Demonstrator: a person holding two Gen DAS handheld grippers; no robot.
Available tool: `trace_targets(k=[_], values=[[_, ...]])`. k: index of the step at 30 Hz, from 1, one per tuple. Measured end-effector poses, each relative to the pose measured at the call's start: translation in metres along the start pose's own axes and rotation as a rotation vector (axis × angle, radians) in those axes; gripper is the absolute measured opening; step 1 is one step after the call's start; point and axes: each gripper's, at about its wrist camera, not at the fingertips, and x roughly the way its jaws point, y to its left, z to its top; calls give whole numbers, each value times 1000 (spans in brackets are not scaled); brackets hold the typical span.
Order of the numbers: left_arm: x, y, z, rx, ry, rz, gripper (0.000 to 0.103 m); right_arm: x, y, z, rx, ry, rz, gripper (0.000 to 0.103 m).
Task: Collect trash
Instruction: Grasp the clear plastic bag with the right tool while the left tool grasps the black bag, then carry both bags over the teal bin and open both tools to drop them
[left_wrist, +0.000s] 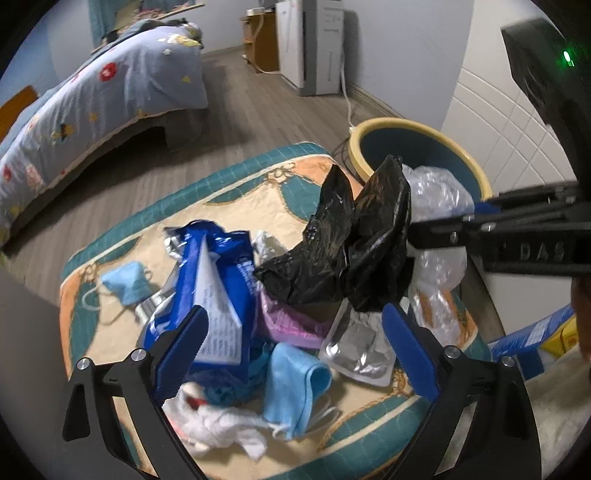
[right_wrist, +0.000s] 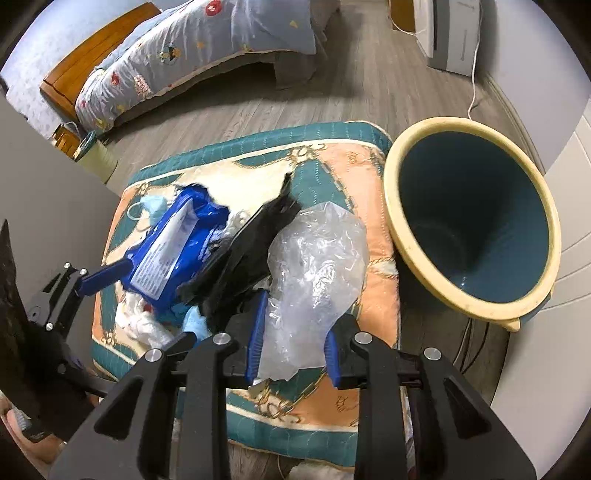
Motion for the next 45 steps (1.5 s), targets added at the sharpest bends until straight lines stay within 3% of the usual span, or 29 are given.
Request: trace_targets(k=[3,7,11,17,22,28,36,39,41,45], values=[[16,-6,5,60,11,-12,77,3,-8,9,16,-2,15,27],[39,-16,3,137,64,-55,26,3,-5,14,-1,-10,28,27],[32,-16,8,149,25,-36,17,-4,-4,21,-21,-40,8,27],[0,-14,37,105,-89,-48,16,-25,-21,40,-1,-132,-24,27],[-13,-36,66,145,-151,-66,16,-46,-61,56,63,-215,-112,27],[7,-77,93,208,-153,-129,16,-51,-123,62,176,-243,-237,27],[49,-123,123,232,-120,-229,17,-38,-182,57,312,-219,-297,29],[65,-135,130,254,-118,-223,30,-36,-196,57,360,-223,-292,35],[71,-135,127,257,-116,-218,47,-35,-200,55,384,-227,-278,50],[74,-133,123,246,-126,-205,71,-36,-201,57,385,-237,-260,67]])
